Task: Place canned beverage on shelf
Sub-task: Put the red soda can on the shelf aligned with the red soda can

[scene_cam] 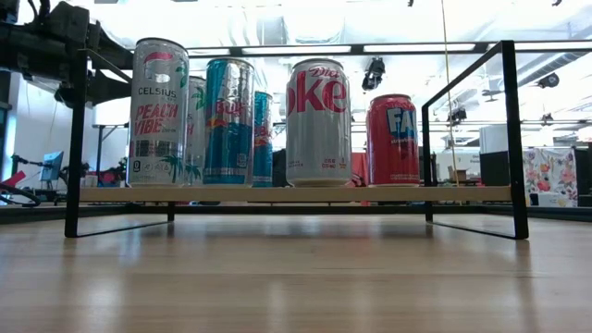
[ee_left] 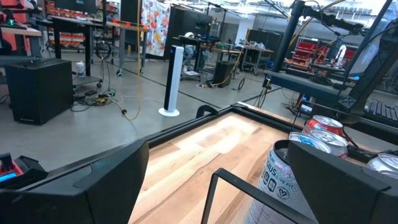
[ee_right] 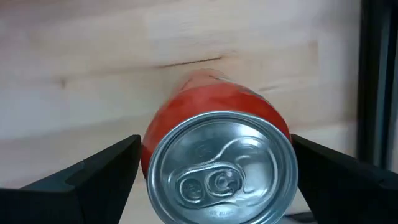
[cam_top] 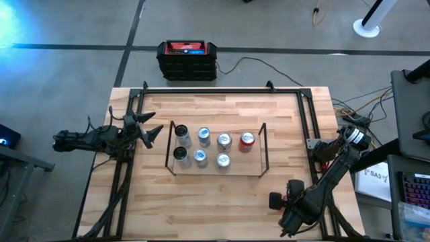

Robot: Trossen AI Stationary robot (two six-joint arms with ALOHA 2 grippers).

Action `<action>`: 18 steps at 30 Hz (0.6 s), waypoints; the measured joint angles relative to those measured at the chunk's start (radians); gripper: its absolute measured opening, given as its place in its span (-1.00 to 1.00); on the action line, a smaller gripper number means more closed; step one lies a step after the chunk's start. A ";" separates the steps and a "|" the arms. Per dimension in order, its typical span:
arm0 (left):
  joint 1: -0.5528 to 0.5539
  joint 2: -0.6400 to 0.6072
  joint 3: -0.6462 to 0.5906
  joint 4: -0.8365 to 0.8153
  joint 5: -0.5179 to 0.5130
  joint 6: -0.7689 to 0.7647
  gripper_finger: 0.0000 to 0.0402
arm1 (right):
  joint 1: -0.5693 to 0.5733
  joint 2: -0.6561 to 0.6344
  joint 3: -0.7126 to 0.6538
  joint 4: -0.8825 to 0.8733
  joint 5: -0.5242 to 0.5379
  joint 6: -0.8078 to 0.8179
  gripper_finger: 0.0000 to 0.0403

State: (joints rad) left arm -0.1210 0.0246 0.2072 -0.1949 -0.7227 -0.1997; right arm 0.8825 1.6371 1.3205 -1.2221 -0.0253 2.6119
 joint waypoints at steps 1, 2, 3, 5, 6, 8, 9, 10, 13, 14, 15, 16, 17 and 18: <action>0.000 0.000 0.000 0.000 0.000 0.000 0.84 | 0.000 0.000 0.000 0.000 0.000 -0.060 0.90; 0.000 0.000 0.000 0.000 0.000 0.000 0.84 | 0.000 0.000 0.000 0.000 0.000 -0.121 0.90; 0.000 0.000 0.000 0.000 0.000 0.000 0.84 | 0.000 0.000 0.000 0.000 0.000 -0.184 0.90; 0.000 0.000 0.000 0.000 0.000 0.000 0.84 | 0.000 0.000 0.000 0.000 0.000 -0.319 0.90; 0.000 0.000 0.000 0.000 0.000 0.000 0.84 | 0.000 0.000 0.000 0.000 0.000 -0.389 0.90; 0.000 0.000 0.000 0.000 0.000 0.000 0.84 | 0.000 0.000 0.000 -0.001 0.000 -0.524 0.90; 0.000 0.000 0.000 0.000 0.000 0.000 0.84 | 0.000 0.000 0.000 -0.002 0.000 -0.598 0.90; 0.000 0.000 0.000 0.000 0.000 0.000 0.84 | 0.000 0.000 0.000 -0.003 -0.001 -0.664 0.90; 0.000 0.000 0.000 0.000 0.000 0.000 0.84 | 0.000 0.000 0.000 -0.004 -0.002 -0.841 0.90; 0.000 0.000 0.000 0.000 0.000 0.000 0.84 | 0.000 0.000 0.000 -0.004 -0.001 -0.893 0.90; 0.000 0.000 0.000 0.000 0.000 0.000 0.84 | 0.000 0.000 0.000 -0.004 -0.001 -0.939 0.90; 0.000 0.000 0.000 0.000 0.000 0.000 0.84 | 0.000 0.000 0.000 -0.004 -0.001 -0.979 0.90; 0.000 0.000 0.000 0.000 0.000 0.000 0.84 | 0.000 0.000 0.000 -0.004 -0.001 -1.018 0.90; 0.000 0.000 0.000 0.000 0.000 0.000 0.84 | 0.000 0.000 0.000 -0.004 -0.001 -1.056 0.90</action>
State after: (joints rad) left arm -0.1210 0.0246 0.2072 -0.1950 -0.7227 -0.1997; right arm 0.8829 1.6367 1.3205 -1.2257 -0.0264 1.5561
